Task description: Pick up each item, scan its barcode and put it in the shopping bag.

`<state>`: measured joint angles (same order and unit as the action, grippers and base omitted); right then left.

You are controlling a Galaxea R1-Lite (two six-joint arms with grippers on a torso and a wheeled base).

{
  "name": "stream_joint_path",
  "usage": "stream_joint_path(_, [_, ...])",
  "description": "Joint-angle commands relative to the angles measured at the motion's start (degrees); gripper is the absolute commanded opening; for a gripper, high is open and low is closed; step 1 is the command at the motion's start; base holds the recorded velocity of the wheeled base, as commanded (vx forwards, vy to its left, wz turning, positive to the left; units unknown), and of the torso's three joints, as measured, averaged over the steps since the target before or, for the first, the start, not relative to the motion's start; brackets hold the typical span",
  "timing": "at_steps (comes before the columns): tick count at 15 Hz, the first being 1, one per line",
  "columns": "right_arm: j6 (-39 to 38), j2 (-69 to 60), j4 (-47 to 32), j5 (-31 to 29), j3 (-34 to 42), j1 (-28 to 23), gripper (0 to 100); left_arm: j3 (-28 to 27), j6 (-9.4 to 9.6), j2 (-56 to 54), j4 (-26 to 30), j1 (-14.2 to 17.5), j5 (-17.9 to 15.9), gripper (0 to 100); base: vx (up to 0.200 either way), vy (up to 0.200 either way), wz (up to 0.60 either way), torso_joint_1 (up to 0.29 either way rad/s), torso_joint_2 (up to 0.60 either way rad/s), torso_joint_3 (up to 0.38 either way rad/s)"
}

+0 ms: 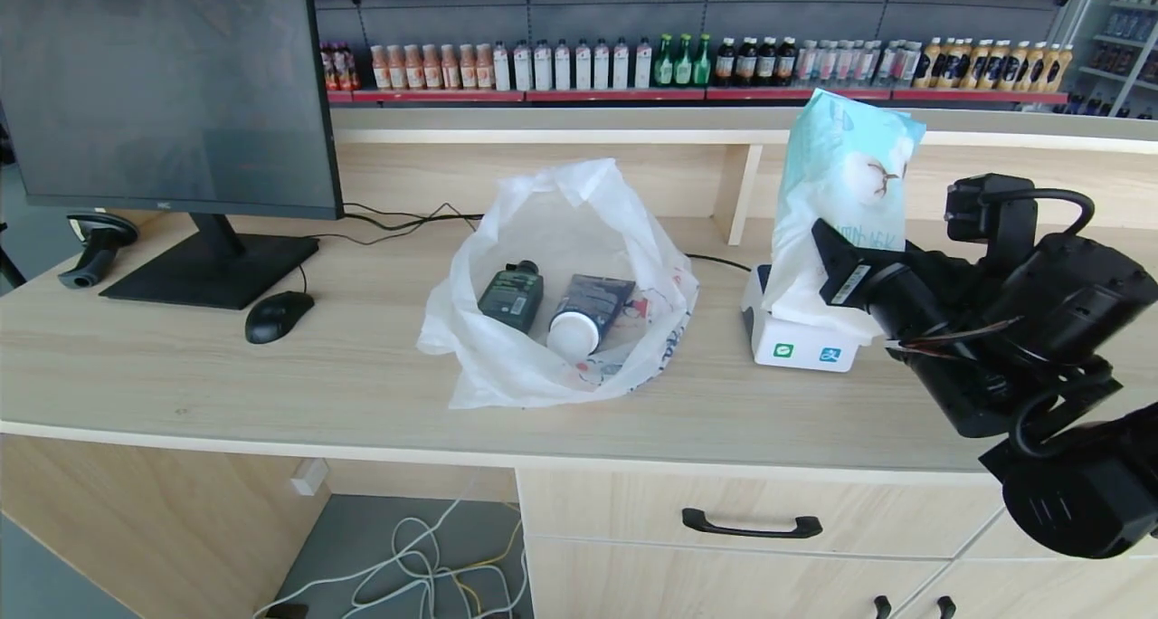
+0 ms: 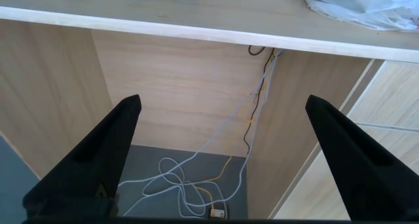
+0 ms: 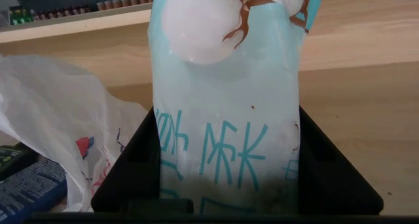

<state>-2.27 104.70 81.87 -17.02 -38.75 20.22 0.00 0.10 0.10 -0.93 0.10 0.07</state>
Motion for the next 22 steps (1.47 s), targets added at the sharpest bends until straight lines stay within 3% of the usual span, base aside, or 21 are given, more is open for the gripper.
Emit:
stream_joint_path(1, [-0.02, 1.55, 0.04, 0.23, -1.24, -0.19, 0, 0.0, -0.01, -0.01, -0.04, -0.01, 0.01, 100, 0.0, 0.0, 0.0, 0.0, 0.0, 0.0])
stream_joint_path(18, [-0.02, 1.38, 0.13, 0.41, -2.2, 0.08, 0, 0.0, 0.08, -0.01, -0.04, -0.01, 0.01, 100, 0.0, 0.0, 0.0, 0.0, 0.0, 0.0])
stream_joint_path(22, [0.33, -2.05, 0.22, 4.27, -0.18, 1.22, 0, 0.0, -0.1, -0.01, 0.05, -0.01, 0.01, 100, 0.0, 0.0, 0.0, 0.0, 0.0, 0.0])
